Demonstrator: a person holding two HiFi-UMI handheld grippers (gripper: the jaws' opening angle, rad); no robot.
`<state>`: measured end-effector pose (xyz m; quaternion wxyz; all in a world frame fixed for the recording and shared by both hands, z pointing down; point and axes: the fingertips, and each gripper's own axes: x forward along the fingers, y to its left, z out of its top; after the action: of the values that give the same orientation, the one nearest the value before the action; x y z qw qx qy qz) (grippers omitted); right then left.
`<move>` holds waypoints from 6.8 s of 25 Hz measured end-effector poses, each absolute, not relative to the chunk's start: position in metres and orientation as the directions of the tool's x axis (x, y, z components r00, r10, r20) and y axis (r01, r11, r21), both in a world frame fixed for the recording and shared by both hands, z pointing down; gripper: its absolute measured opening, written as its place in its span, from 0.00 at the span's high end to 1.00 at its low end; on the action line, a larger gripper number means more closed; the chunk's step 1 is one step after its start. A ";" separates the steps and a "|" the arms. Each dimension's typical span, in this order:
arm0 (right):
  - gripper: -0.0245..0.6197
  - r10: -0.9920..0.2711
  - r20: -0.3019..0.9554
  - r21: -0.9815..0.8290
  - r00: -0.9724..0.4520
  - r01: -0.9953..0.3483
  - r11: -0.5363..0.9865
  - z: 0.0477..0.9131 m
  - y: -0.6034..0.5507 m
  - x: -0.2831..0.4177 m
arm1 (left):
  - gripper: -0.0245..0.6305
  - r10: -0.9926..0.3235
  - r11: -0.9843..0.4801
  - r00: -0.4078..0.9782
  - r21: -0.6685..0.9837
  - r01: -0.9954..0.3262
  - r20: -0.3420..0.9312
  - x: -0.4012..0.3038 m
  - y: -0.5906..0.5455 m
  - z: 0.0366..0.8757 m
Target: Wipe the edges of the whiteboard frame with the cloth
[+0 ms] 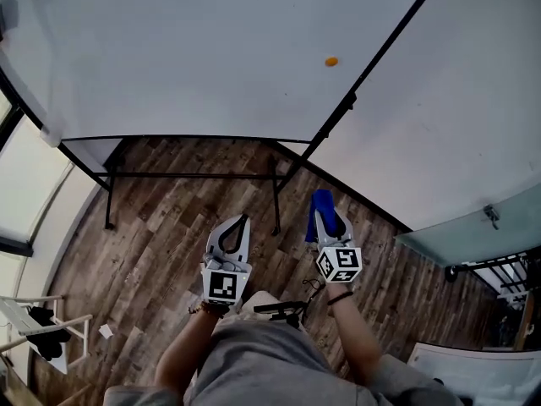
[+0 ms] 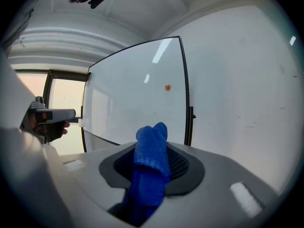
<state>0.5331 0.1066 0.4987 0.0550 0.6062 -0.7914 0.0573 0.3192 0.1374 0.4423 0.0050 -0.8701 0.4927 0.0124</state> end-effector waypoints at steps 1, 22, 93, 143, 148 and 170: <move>0.75 -0.952 0.165 -0.028 -0.256 -0.966 0.255 0.502 0.096 0.536 | 0.95 -0.859 -0.511 0.511 -0.003 -0.860 -0.024 0.318 0.133 0.443; 0.75 -0.886 0.332 0.005 -0.324 -0.939 0.345 0.612 -0.091 0.619 | 0.95 -0.950 -0.292 0.285 -0.040 -0.956 0.123 0.365 0.023 0.476; 0.74 -0.696 0.555 -0.232 -0.454 -0.889 0.395 0.741 -0.226 0.581 | 0.95 -0.978 0.091 -0.106 -0.094 -0.991 0.180 0.339 -0.033 0.518; 0.75 -0.643 0.600 -0.369 -0.476 -0.878 0.306 0.742 -0.228 0.496 | 0.95 -0.981 0.100 -0.113 -0.084 -0.991 0.160 0.255 -0.023 0.513; 0.75 -0.639 0.600 -0.368 -0.481 -0.875 0.314 0.742 -0.229 0.484 | 0.95 -0.980 0.118 -0.129 -0.077 -0.990 0.152 0.242 -0.022 0.509; 0.75 -0.617 0.607 -0.387 -0.501 -0.864 0.321 0.741 -0.228 0.442 | 0.95 -0.977 0.154 -0.167 -0.101 -0.983 0.132 0.204 -0.014 0.498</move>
<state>0.4422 -0.2275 0.7411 0.1773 0.4670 -0.7932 0.3483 0.2035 -0.0138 0.4984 -0.0174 -0.6452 0.7594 -0.0816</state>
